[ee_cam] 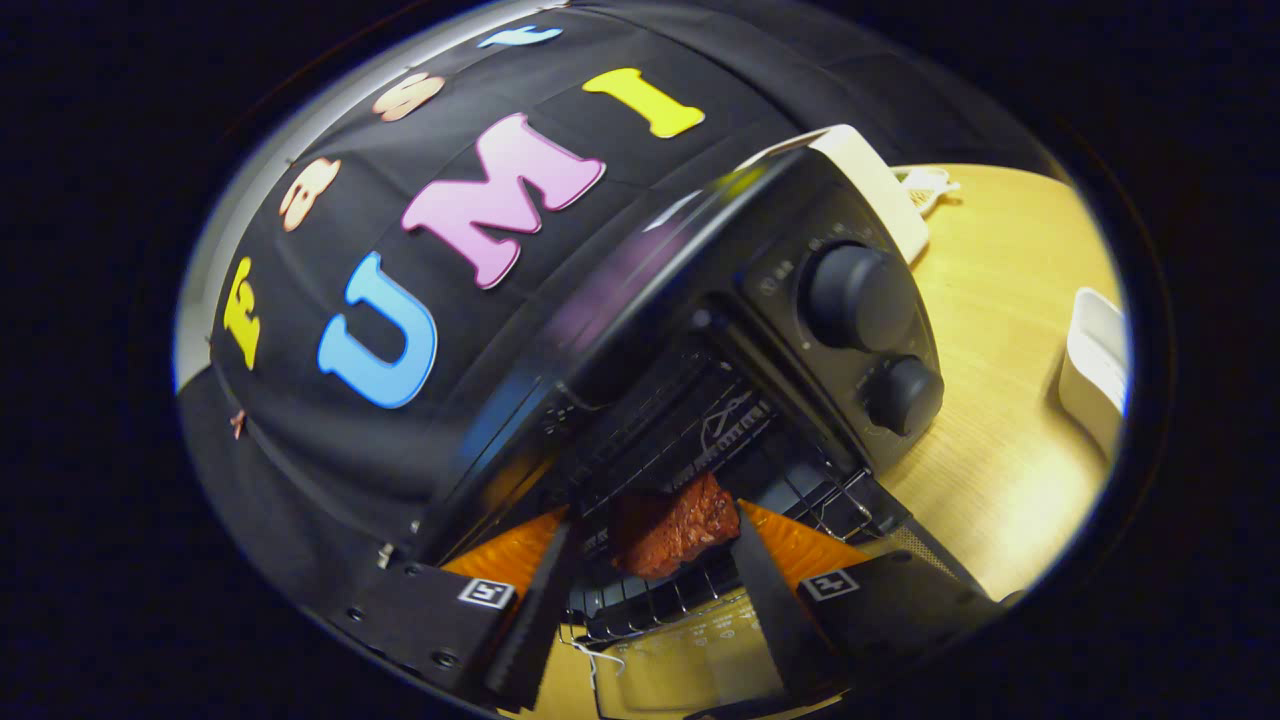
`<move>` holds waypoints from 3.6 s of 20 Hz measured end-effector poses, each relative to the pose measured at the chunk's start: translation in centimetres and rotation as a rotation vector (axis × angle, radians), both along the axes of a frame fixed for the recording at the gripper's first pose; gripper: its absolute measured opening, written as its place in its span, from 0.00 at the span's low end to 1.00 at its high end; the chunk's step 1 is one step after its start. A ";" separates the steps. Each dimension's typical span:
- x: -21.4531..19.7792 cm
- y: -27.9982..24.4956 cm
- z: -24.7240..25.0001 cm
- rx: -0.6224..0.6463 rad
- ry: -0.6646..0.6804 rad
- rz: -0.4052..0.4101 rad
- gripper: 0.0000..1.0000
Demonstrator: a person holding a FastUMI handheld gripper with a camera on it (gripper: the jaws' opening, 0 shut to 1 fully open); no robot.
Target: Open the toaster oven, put the food inside, and close the toaster oven door.
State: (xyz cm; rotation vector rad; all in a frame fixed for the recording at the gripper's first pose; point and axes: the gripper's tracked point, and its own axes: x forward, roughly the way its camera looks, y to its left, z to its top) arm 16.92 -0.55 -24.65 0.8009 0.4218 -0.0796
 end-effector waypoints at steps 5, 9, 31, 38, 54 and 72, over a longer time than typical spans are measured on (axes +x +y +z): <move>-2.4 0.6 -1.0 -0.195 0.060 0.103 0.98; -4.1 0.1 0.3 -0.322 0.052 0.137 0.98; -19.5 5.0 -5.8 -0.651 0.369 0.464 0.98; -16.9 3.5 -9.3 -0.687 0.458 0.387 0.98; -15.9 3.7 -5.9 -0.597 0.435 0.383 0.99; -5.9 1.5 10.1 -0.694 0.018 0.311 1.00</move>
